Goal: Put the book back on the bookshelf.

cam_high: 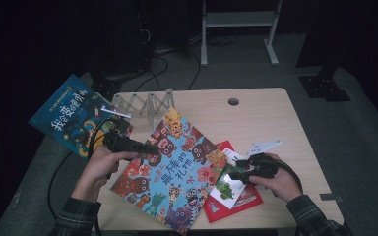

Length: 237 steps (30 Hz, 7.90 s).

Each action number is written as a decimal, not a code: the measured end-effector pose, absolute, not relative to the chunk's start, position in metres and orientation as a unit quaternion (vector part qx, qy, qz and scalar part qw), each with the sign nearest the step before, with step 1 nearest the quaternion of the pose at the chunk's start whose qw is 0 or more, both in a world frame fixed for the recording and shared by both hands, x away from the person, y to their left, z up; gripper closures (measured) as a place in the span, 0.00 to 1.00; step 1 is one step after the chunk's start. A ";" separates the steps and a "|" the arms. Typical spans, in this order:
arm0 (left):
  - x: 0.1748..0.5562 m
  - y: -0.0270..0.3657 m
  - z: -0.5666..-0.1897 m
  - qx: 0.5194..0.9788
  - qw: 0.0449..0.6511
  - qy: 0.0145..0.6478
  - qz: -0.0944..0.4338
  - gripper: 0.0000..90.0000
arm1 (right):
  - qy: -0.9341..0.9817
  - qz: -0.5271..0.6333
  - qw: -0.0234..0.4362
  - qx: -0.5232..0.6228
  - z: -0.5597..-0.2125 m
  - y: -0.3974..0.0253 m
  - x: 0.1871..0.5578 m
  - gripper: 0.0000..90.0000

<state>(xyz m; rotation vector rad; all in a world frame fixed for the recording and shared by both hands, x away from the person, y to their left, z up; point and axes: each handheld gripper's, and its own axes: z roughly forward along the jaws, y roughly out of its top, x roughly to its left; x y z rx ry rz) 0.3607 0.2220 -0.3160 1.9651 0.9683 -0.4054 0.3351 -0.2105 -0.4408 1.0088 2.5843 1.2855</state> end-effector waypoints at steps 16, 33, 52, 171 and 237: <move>0.353 0.214 -0.272 0.837 0.389 0.370 -0.107 0.90 | 0.822 0.421 0.083 0.374 -0.444 -0.232 0.348 0.42; 0.344 0.244 -0.238 0.836 0.385 0.390 -0.038 0.90 | 0.808 0.405 0.123 0.410 -0.447 -0.246 0.358 0.40; 0.344 0.302 -0.224 0.806 0.370 0.462 0.015 0.90 | 0.765 0.338 0.213 0.504 -0.471 -0.292 0.394 0.36; 0.427 0.377 -0.240 0.669 0.303 0.653 0.188 0.61 | 0.752 0.334 0.222 0.524 -0.486 -0.297 0.406 0.14; 0.351 0.150 -0.396 0.824 0.389 0.406 0.071 0.00 | 0.768 0.333 0.210 0.505 -0.484 -0.295 0.397 0.18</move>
